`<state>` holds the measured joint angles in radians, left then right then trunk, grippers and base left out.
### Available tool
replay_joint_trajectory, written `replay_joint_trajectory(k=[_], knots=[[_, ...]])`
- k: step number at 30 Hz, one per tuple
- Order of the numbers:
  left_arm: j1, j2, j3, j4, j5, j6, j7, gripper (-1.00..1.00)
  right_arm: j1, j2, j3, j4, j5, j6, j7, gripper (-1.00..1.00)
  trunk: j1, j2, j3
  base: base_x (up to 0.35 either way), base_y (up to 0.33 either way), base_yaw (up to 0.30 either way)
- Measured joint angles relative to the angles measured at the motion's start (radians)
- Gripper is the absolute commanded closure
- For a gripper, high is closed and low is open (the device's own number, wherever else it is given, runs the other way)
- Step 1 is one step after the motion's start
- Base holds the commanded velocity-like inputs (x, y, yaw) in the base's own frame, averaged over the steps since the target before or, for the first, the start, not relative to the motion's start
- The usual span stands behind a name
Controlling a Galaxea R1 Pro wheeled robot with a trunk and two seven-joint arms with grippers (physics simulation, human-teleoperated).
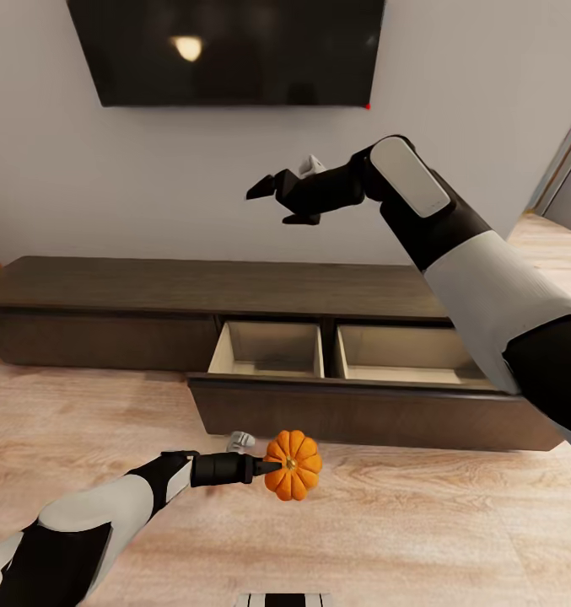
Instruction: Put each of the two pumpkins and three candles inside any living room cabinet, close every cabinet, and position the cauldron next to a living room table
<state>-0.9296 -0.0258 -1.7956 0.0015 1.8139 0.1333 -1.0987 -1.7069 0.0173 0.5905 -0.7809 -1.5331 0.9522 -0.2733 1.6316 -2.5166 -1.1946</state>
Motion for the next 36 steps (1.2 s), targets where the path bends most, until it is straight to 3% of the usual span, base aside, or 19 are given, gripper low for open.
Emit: replay_joint_trajectory(k=[10, 11, 13, 15, 19, 27, 30, 33, 36], knots=[[0.0, -0.01, 0.0, -0.002, -0.004, 0.004, 0.0, 1.0, 0.02, -0.002, 0.0, -0.004, 0.001, 0.001, -0.001, -1.0, -0.004, 0.002, 0.039, -0.095, 0.072, 0.0], [0.0, -0.013, 0.003, -0.002, -0.026, 0.068, -0.001, 1.0, 0.022, -0.002, 0.0, -0.003, 0.0, 0.002, -0.001, -1.0, -0.005, 0.003, 0.043, -0.242, 0.185, 0.0], [0.0, -0.015, -0.056, -0.001, -0.044, 0.134, 0.002, 1.0, 0.033, -0.002, 0.0, -0.005, 0.0, 0.005, -0.001, -1.0, -0.006, 0.003, 0.05, -0.244, 0.18, 0.0], [0.0, -0.014, -0.043, 0.0, -0.042, 0.163, 0.002, 1.0, 0.064, -0.002, 0.0, -0.008, -0.001, 0.01, 0.003, -1.0, -0.007, 0.004, 0.058, -0.239, 0.163, 0.0], [0.0, -0.01, -0.078, 0.0, -0.044, 0.169, 0.002, 1.0, 0.124, -0.011, 0.0, -0.038, -0.002, 0.012, 0.007, -1.0, -0.008, 0.004, 0.073, -0.175, 0.1, 0.0], [0.0, 0.0, -0.074, 0.001, -0.041, 0.173, -0.001, 1.0, 0.23, -0.054, 0.0, -0.153, 0.0, 0.013, 0.008, -1.0, -0.012, 0.006, 0.104, -0.026, 0.008, 0.0], [0.0, 0.021, -0.073, 0.002, -0.037, 0.173, -0.027, 1.0, 0.251, -0.072, 0.0, -0.167, 0.0, 0.013, 0.008, -1.0, -0.013, 0.007, 0.116, 0.0, 0.0, 0.0], [0.0, 0.041, -0.07, 0.002, -0.034, 0.175, -0.119, 1.0, 0.281, -0.085, 0.0, -0.189, -0.001, 0.013, 0.011, -1.0, -0.015, 0.008, 0.128, 0.0, 0.0, 0.0], [0.0, 0.048, -0.072, 0.002, -0.034, 0.177, -0.156, 1.0, 0.31, -0.105, -0.002, -0.236, -0.002, 0.014, 0.011, -1.0, -0.016, 0.008, 0.139, 0.0, 0.0, 0.0]])
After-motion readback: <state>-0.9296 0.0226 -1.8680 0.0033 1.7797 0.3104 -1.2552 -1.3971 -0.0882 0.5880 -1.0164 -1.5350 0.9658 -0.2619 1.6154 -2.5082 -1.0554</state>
